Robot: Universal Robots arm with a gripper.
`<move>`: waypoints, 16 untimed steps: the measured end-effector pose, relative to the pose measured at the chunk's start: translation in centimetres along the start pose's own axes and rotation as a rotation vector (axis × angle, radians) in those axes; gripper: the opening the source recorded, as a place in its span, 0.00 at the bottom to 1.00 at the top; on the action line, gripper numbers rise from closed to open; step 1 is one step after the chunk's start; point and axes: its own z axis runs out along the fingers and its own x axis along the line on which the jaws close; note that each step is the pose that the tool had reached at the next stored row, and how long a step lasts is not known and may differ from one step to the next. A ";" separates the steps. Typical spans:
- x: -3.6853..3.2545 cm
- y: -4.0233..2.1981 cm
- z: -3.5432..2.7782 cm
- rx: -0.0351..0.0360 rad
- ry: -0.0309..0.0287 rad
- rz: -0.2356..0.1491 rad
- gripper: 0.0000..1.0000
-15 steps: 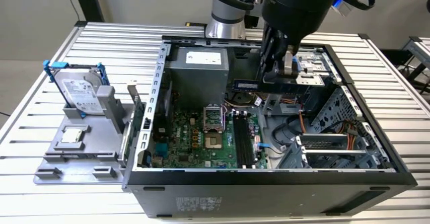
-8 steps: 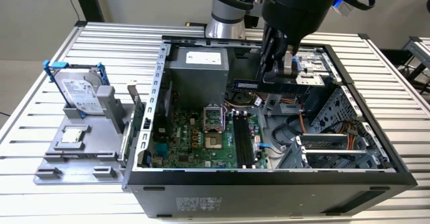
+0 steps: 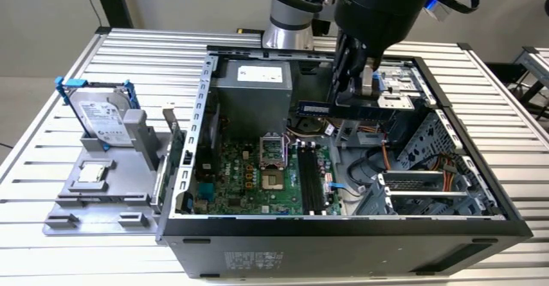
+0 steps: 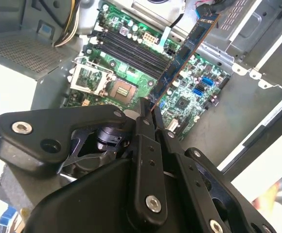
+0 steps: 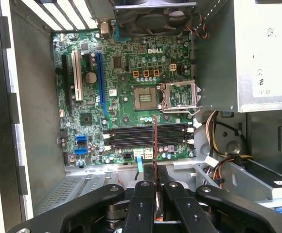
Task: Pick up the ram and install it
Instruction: 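Pick up the ram and move it above insertion slot, then insert the ram into the slot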
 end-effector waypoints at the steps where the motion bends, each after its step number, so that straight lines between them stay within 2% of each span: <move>1: 0.00 0.00 0.00 0.0000 0.0000 0.001 0.00; 4: 0.00 0.00 0.00 0.0003 -0.0002 0.007 0.00; 7: 0.00 0.00 0.00 0.0011 -0.0008 0.031 0.00; 16: 0.00 0.00 0.00 0.0048 -0.0033 0.138 0.00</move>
